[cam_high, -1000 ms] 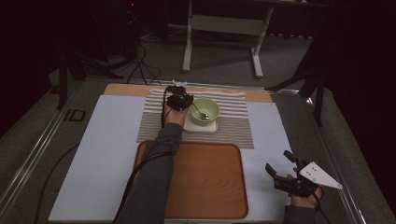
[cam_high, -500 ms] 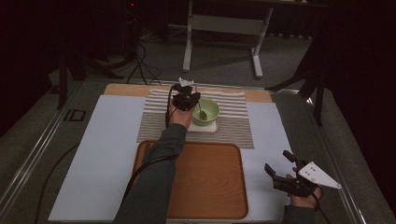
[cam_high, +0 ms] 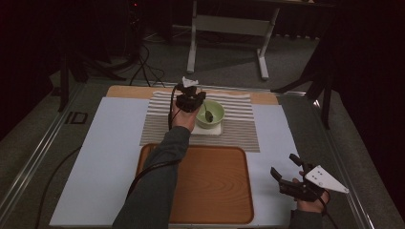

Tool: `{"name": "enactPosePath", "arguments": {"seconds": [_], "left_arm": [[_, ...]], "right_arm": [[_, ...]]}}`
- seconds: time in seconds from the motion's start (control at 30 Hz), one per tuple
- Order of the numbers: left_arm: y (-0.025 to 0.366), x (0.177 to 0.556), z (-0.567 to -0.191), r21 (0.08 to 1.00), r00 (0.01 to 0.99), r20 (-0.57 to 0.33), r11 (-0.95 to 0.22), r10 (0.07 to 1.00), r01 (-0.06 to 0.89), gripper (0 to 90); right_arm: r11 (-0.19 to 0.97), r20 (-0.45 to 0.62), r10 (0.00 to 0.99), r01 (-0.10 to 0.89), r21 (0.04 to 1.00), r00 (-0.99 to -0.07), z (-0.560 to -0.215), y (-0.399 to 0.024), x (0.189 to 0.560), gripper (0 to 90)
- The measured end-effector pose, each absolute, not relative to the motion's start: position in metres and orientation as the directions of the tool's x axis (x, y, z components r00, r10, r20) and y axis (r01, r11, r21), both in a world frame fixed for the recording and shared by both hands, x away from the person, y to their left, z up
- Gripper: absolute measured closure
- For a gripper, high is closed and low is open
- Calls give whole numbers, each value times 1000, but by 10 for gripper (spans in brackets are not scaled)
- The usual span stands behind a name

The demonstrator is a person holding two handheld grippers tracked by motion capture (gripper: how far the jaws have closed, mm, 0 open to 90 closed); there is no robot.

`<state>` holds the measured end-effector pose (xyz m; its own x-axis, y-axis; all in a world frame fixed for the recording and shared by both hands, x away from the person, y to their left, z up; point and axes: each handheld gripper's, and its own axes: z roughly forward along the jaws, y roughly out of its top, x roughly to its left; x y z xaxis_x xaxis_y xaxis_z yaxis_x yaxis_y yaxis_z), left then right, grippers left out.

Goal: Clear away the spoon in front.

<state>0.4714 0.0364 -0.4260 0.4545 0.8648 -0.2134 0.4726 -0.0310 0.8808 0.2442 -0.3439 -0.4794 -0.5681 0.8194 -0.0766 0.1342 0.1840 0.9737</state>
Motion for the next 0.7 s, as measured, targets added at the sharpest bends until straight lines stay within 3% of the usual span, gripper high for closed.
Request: {"name": "enactPosePath", "arguments": {"seconds": [0.7], "left_arm": [[61, 430, -394, 910, 476, -200, -18, 856, 415, 900]], "right_arm": [[195, -86, 820, 134, 972, -566, -480, -343, 244, 136]]}}
